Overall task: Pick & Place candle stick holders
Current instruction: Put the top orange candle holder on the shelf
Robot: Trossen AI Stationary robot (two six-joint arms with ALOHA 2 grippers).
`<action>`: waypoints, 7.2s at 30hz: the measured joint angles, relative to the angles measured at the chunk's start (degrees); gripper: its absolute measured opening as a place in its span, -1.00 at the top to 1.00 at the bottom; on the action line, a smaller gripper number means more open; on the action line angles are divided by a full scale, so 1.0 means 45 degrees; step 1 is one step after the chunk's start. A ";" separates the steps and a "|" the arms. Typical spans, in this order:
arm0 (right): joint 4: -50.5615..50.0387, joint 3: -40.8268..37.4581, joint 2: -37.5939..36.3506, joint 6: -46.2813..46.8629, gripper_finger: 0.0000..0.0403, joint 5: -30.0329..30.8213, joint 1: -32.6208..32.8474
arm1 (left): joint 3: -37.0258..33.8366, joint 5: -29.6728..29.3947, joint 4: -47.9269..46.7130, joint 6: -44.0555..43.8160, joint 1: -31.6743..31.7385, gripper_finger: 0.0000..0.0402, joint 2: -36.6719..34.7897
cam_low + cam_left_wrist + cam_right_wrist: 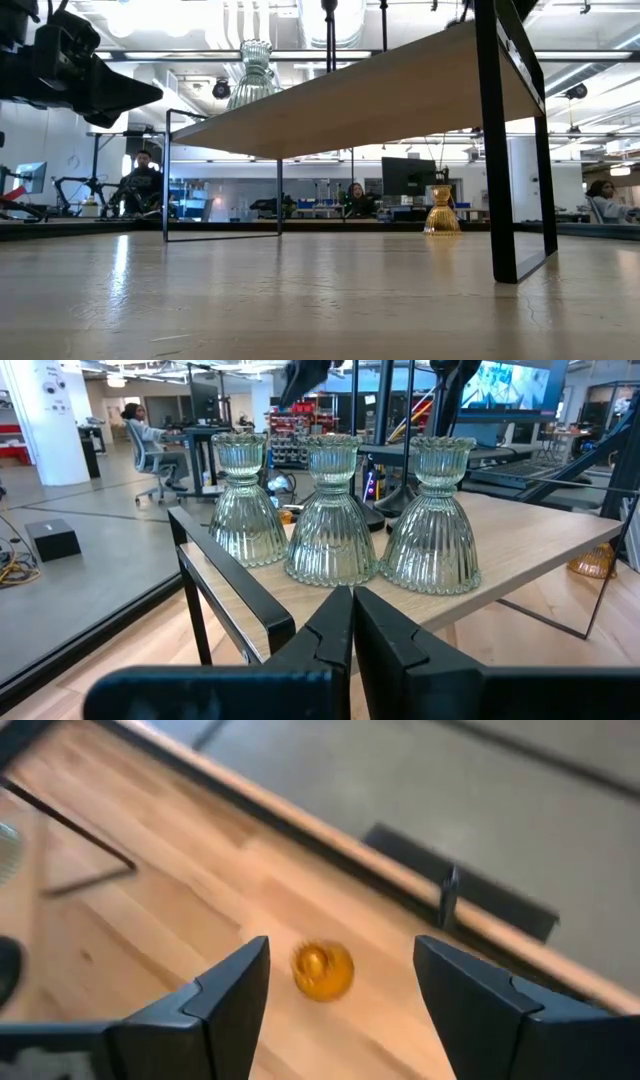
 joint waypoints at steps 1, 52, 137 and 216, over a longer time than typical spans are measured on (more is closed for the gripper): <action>0.0010 -0.0269 0.0118 -0.0009 -0.18 -0.0030 -0.0062 | 0.0000 0.0000 0.0000 0.0000 0.0000 0.92 0.0001; 1.8467 -1.5873 -0.3466 0.0381 -0.06 0.1834 0.2127 | 0.0000 0.0001 0.0000 -0.0003 0.0000 0.92 -0.0002; 0.9550 -1.0465 -0.8223 -0.0627 0.53 -0.2952 0.2623 | 0.0000 0.0002 0.0002 -0.0001 -0.0005 0.91 0.0003; 1.3358 -1.1662 -0.5314 -0.2865 0.53 -0.5131 0.9717 | 0.0000 0.0005 0.0003 0.0000 -0.0002 0.91 -0.0002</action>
